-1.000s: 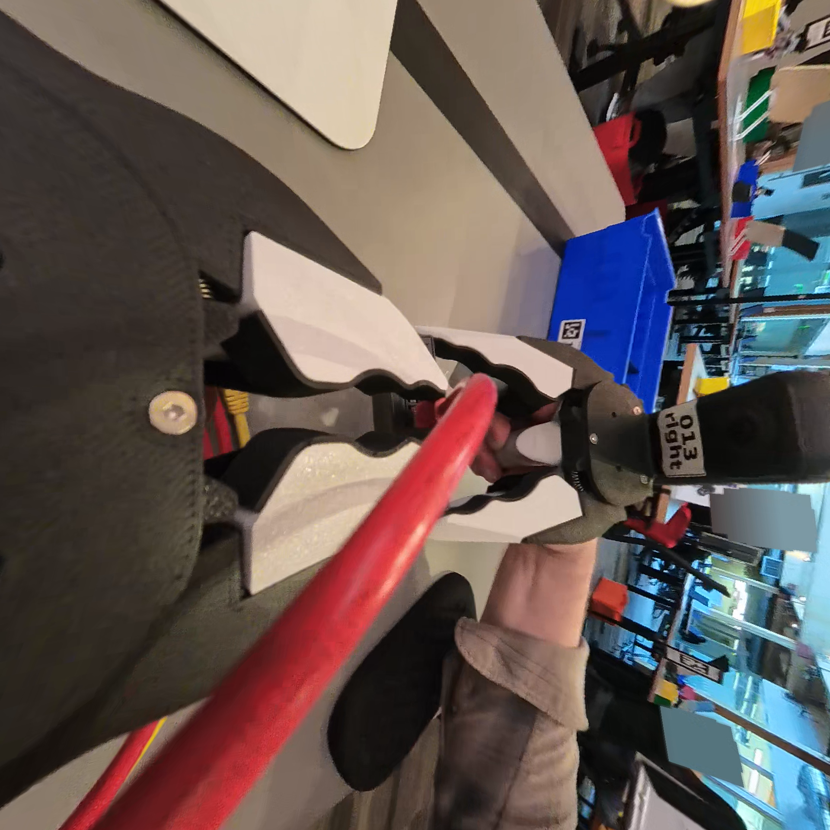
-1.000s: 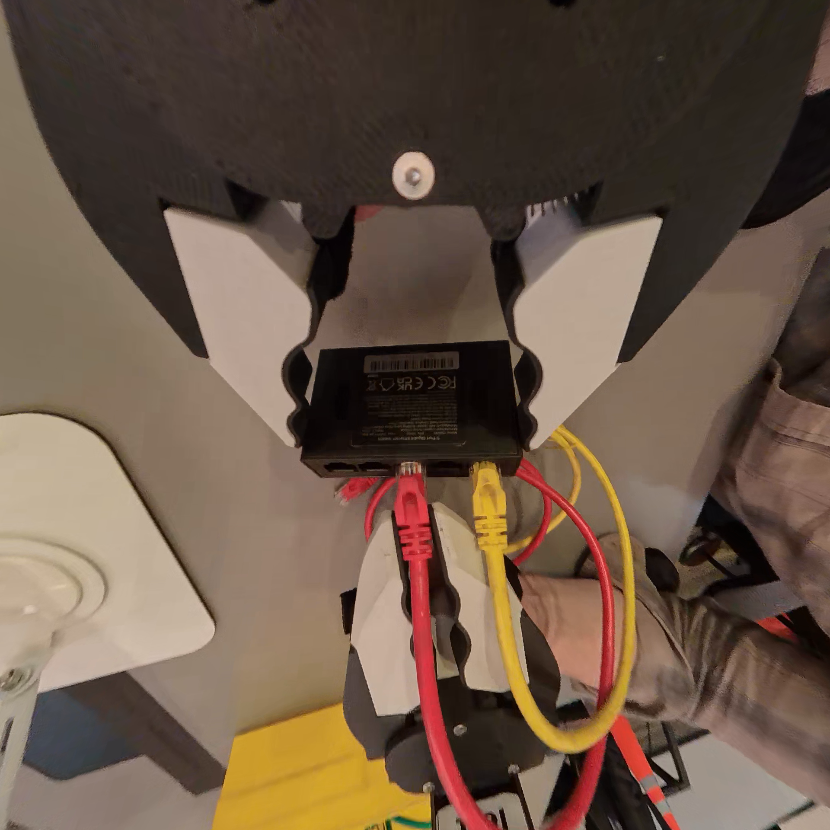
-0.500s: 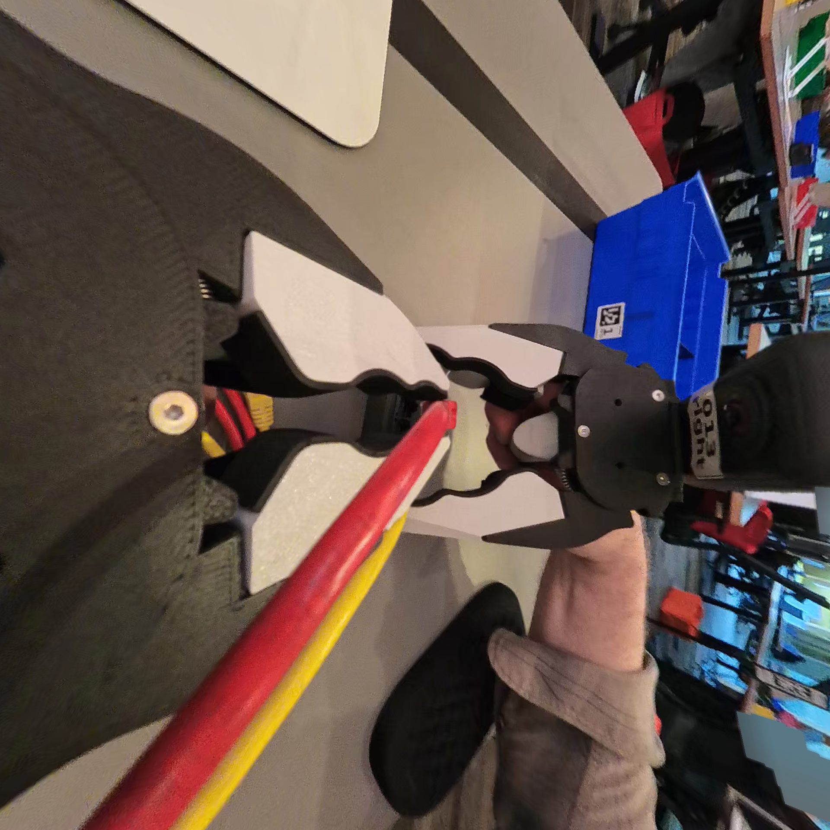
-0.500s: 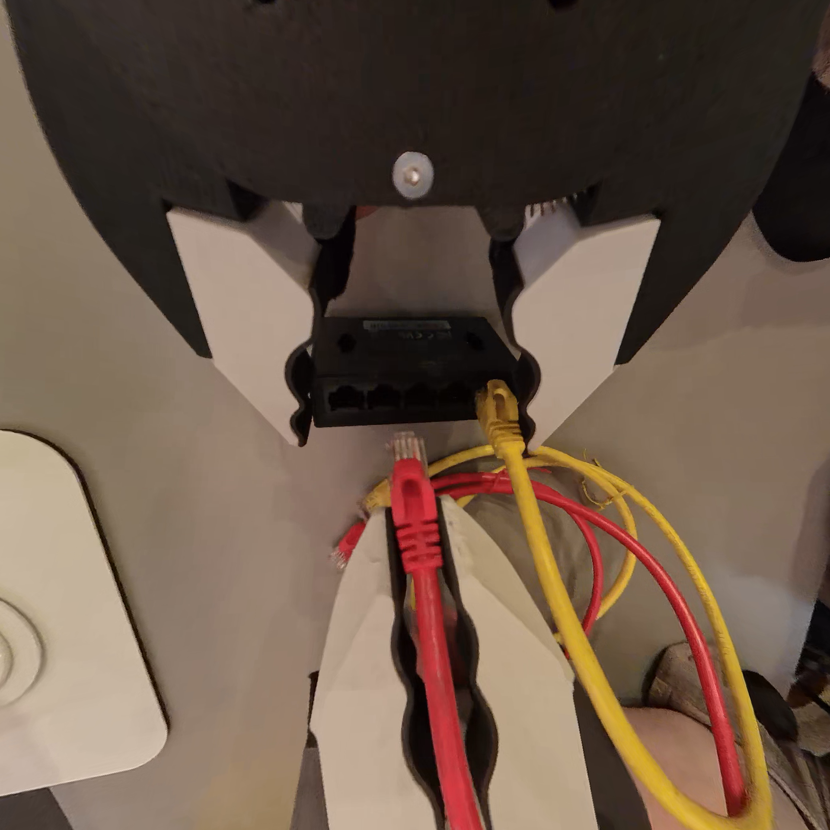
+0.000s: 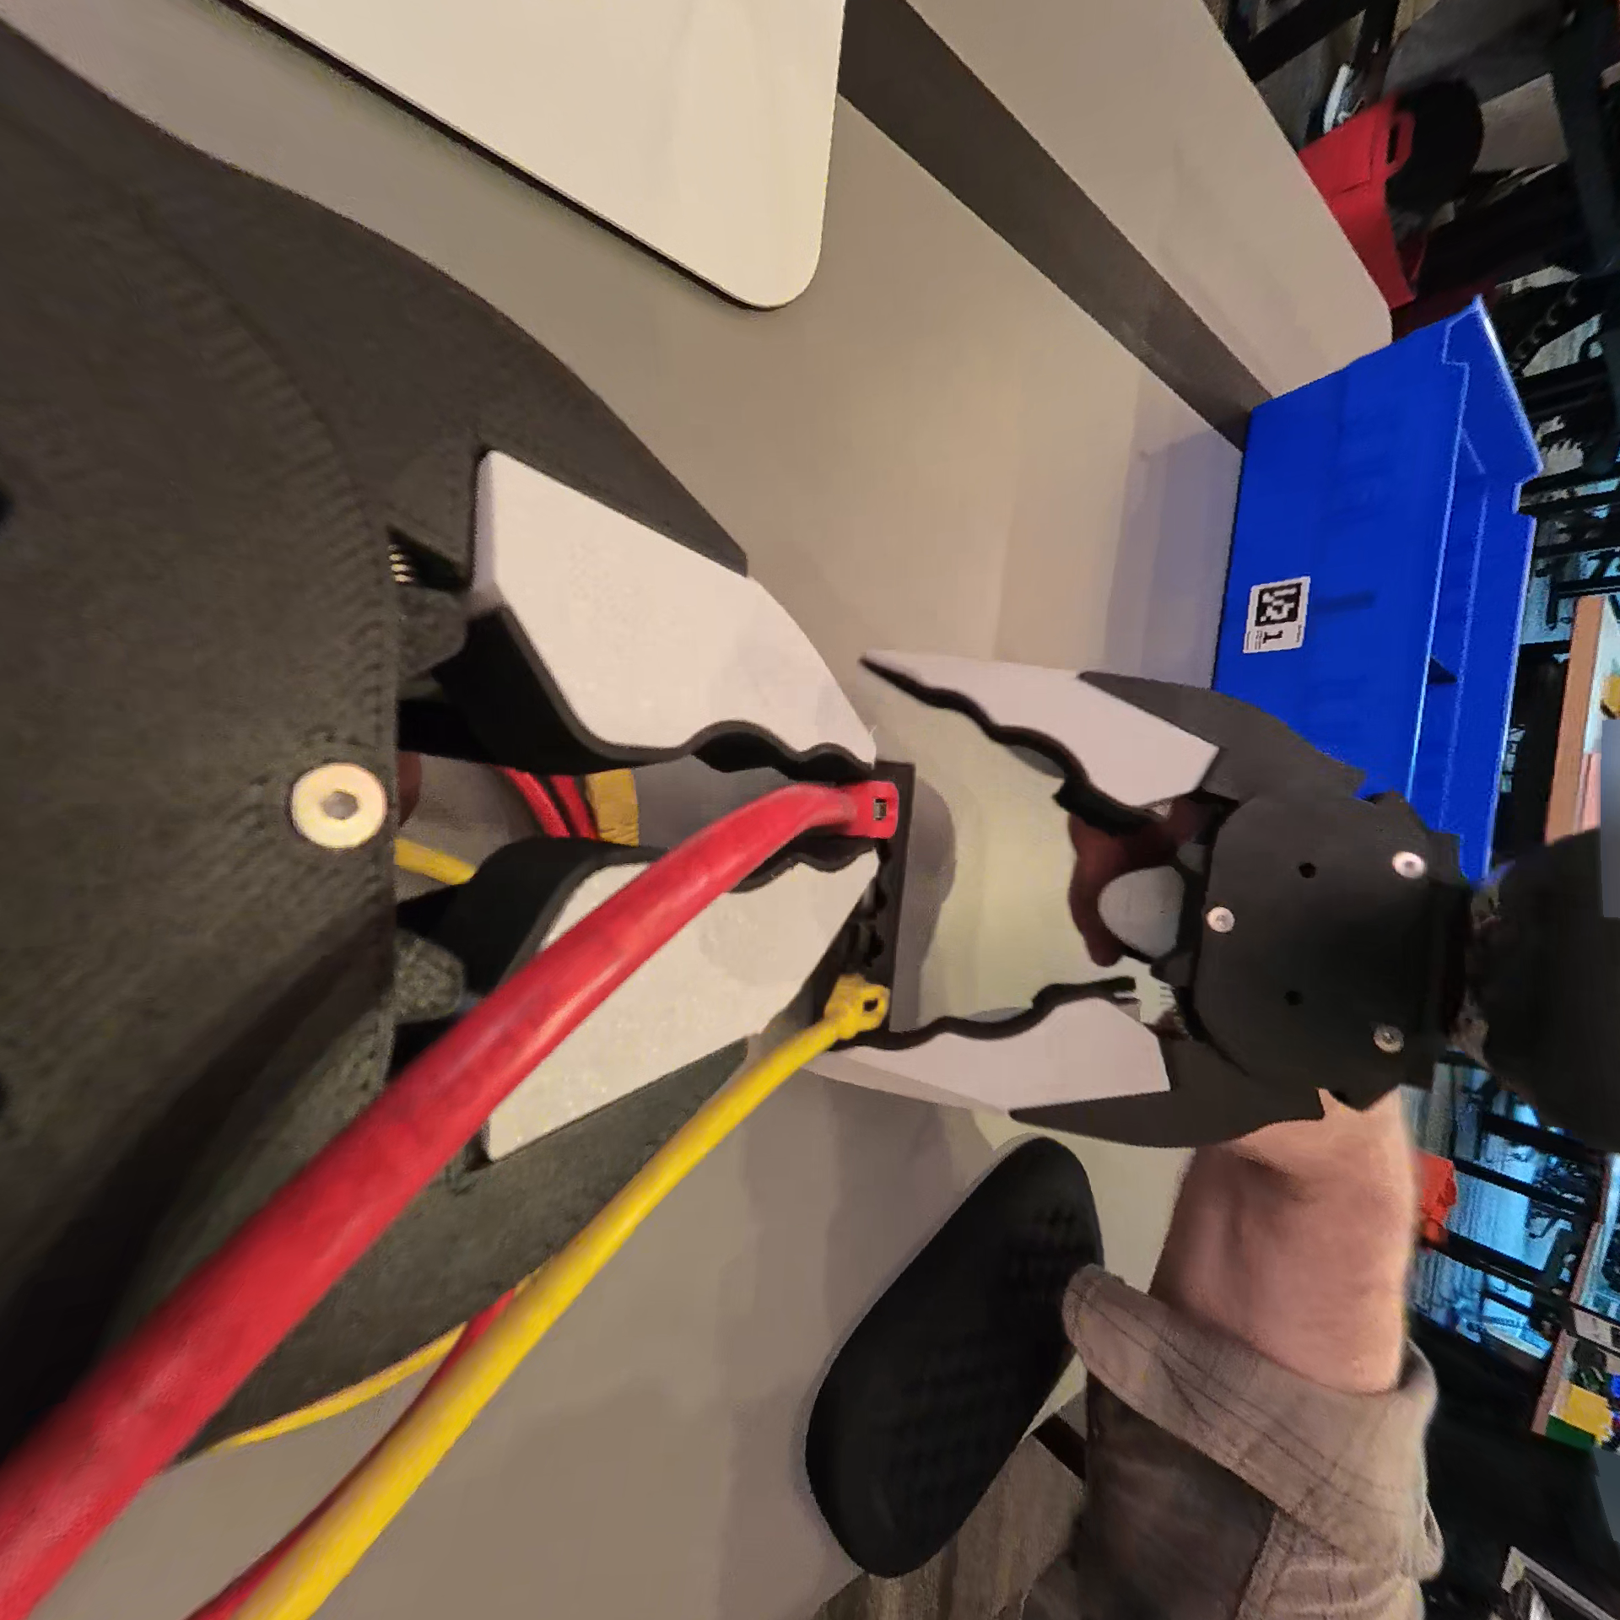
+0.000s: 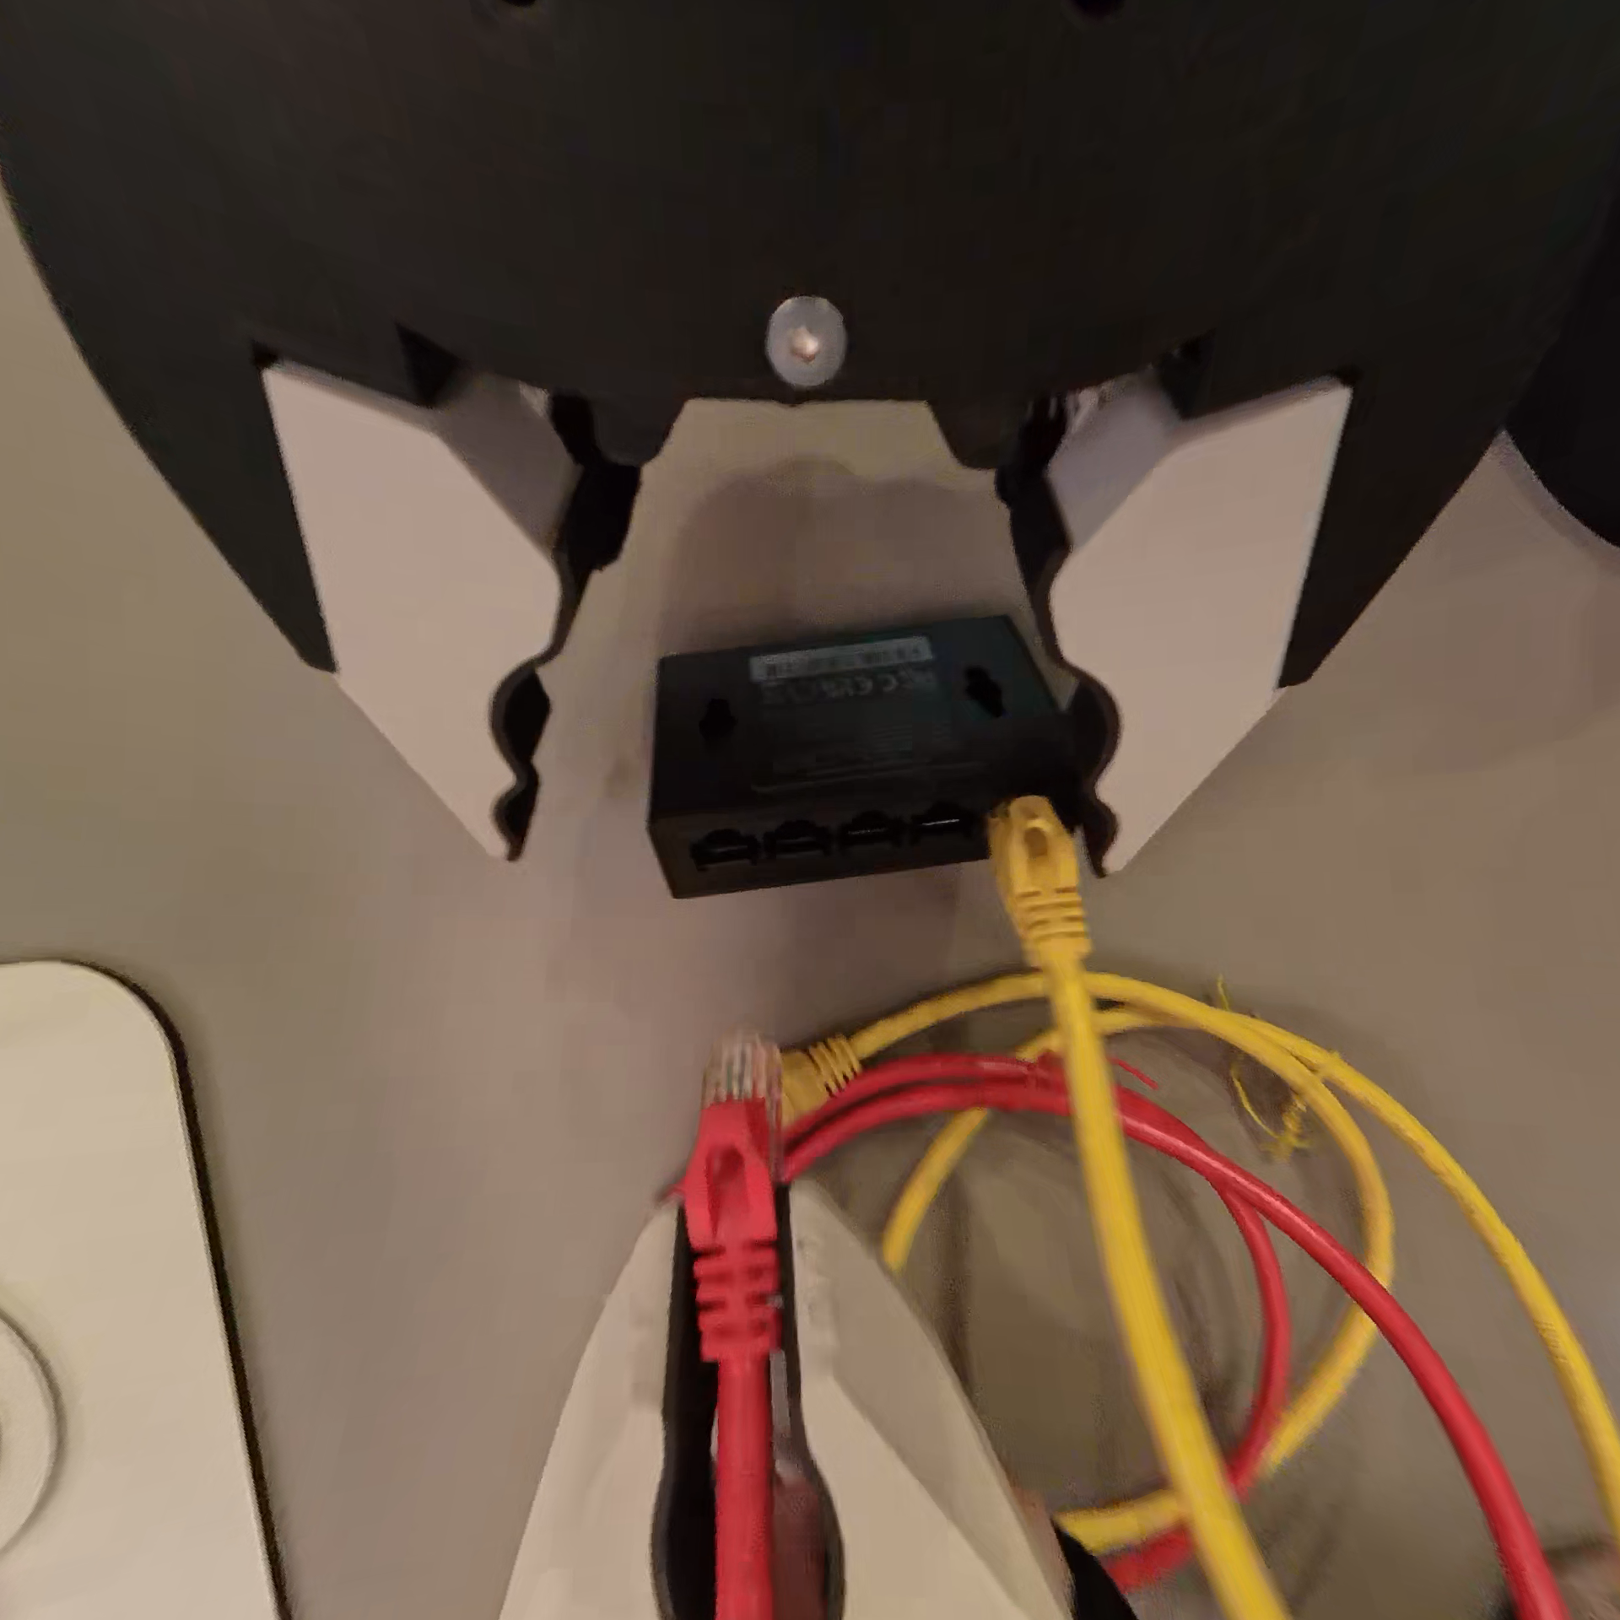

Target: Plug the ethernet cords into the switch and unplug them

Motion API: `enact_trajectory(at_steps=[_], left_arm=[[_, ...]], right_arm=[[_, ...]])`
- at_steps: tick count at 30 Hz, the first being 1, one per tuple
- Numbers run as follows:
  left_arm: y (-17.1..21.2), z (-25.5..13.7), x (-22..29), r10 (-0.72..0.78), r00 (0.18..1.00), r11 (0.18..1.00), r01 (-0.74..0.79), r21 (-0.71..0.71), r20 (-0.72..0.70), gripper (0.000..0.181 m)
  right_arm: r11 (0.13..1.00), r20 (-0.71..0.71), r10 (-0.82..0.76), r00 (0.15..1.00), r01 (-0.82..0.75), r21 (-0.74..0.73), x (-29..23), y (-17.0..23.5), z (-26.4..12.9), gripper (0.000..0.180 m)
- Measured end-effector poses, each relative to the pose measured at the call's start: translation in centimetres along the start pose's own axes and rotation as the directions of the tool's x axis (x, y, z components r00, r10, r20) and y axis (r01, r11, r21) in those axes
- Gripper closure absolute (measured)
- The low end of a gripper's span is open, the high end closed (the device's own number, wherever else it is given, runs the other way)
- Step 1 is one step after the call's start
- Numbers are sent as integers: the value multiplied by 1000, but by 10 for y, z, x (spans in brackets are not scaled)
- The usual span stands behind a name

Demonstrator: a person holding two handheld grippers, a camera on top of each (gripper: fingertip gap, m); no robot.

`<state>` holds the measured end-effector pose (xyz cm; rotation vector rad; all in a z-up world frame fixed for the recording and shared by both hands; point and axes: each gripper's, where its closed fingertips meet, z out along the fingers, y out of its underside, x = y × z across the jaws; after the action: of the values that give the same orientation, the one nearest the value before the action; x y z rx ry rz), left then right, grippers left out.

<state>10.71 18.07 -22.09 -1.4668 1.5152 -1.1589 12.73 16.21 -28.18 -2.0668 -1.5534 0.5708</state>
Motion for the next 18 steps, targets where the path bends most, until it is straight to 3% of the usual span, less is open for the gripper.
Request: enact_trajectory(at_steps=[3, 7, 13, 16, 18], left_arm=[[1, -1, 0, 6, 1000, 1000, -6, -2, 2, 168], [4, 1, 1, 5, 1000, 1000, -5, -18, -5, 168], [5, 5, 6, -1, 1000, 1000, 1, -19, -26, 168], [8, 10, 9, -1, 999, 999, 0, -35, -34, 169], [9, 11, 11, 0, 999, 999, -1, -34, -34, 169]], right_arm=[[997, -13, -23, 1000, 22, -75, 2, 10, -1, 37], [991, 57, -11, 998, 18, -131, -10, 20, 0, 28], [993, -46, 70, 997, -74, -96, -24, 32, -3, 29], [983, -139, 144, 980, -158, -95, -11, 40, 6, 42], [985, -122, 160, 980, -165, -39, -15, 33, 7, 77]])
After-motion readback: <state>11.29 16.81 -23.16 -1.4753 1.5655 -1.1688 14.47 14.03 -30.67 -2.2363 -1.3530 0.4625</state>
